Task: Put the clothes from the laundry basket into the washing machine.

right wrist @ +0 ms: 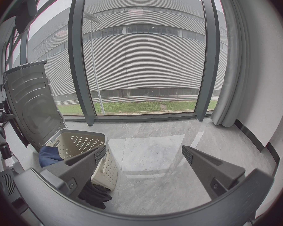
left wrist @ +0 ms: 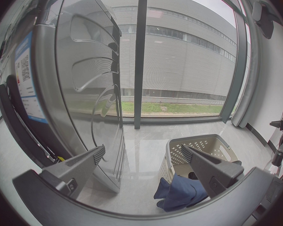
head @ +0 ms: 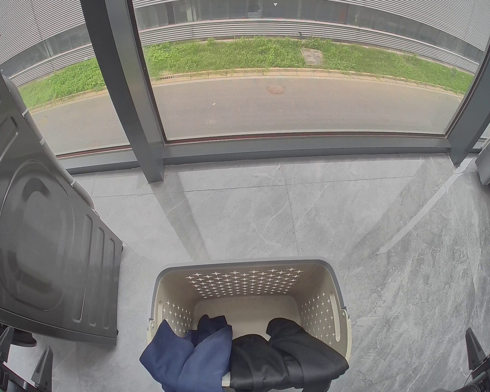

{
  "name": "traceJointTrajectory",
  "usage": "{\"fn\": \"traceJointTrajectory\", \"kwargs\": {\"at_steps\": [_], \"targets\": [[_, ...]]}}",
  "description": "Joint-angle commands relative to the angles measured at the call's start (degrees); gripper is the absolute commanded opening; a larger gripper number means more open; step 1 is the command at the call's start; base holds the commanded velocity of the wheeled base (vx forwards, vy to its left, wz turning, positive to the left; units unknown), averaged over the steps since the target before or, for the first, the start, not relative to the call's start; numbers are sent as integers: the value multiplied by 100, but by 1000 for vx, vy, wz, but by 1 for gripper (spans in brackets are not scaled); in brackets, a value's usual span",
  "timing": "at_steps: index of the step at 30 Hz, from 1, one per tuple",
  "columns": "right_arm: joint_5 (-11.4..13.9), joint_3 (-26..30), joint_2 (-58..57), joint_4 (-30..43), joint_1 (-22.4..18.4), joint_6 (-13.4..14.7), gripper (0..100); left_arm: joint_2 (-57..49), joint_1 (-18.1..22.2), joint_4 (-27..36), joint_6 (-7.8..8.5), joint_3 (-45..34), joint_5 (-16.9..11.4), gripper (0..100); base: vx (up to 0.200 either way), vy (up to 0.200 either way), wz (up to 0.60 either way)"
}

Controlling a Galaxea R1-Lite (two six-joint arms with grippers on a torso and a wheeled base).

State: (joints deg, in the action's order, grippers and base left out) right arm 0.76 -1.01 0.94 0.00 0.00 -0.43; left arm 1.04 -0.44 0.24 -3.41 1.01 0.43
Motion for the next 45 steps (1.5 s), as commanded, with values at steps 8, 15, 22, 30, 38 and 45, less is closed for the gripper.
{"fn": "traceJointTrajectory", "kwargs": {"at_steps": [8,15,22,30,38,45], "targets": [[4,101,-94,0,-9,-1,100,-104,0,-7,-1,-92,1,100,125,0,0],[4,101,-94,0,0,-1,100,-104,0,-7,-1,-92,1,100,29,0,0],[4,101,-94,0,0,-1,100,-104,0,-7,-1,-101,1,100,114,0,0],[4,101,-94,0,0,-1,100,-104,0,-7,-1,-92,10,100,50,0,0],[4,101,-94,0,0,-1,100,-104,0,2,-1,-92,10,100,0,0,0],[4,101,-94,0,0,-1,100,-104,0,2,-10,-92,10,100,0,0,0]]}}
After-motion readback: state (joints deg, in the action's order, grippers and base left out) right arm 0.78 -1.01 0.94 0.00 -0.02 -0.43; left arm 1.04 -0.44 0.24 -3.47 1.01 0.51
